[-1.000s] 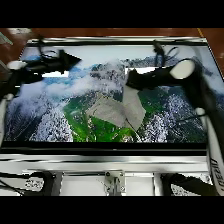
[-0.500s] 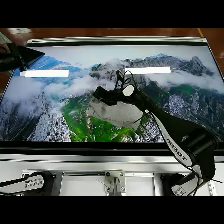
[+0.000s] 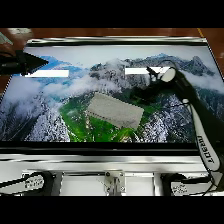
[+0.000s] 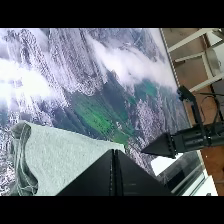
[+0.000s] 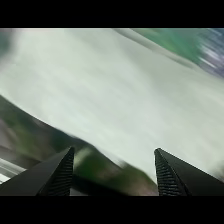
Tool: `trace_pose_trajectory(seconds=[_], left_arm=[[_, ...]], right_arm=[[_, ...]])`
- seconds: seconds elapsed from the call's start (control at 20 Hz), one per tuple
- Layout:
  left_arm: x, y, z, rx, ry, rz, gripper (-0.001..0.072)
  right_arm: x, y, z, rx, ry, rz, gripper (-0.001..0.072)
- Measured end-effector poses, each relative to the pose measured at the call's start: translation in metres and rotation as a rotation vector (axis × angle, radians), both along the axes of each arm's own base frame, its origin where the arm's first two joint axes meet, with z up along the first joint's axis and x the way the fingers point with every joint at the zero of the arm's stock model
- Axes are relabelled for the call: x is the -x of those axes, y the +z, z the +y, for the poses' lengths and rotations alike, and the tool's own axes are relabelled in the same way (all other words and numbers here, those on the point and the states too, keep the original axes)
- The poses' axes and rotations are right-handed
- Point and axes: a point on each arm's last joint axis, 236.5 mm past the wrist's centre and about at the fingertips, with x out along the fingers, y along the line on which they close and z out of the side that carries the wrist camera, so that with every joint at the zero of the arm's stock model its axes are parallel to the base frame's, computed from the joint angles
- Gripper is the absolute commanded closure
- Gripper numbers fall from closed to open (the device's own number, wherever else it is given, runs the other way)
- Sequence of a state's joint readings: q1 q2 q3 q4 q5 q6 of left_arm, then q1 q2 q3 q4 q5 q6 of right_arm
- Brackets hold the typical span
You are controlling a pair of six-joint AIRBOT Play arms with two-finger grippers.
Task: Fold the shirts.
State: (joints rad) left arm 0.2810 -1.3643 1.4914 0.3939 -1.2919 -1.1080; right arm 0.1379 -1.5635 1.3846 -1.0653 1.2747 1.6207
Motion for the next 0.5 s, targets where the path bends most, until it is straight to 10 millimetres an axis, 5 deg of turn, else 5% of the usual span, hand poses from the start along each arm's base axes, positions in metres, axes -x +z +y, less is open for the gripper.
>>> trace_pose_trajectory(seconds=[0.1,0.2,0.5], left_arm=[[0.001,-0.002,0.0,-0.006,-0.002,0.003,0.0662],[0.003,-0.002,-0.002,-0.007,-0.015,0.008,0.0662],[0.009,-0.001,-0.004,-0.009,-0.03,0.015,0.0662]], right_arm=[[0.026,-0.013,-0.045,0.075,-0.03,0.107,0.0073],[0.05,-0.031,-0.061,0.072,-0.064,0.192,0.0073],[0.052,-0.081,-0.034,-0.121,-0.26,0.175,0.0074]])
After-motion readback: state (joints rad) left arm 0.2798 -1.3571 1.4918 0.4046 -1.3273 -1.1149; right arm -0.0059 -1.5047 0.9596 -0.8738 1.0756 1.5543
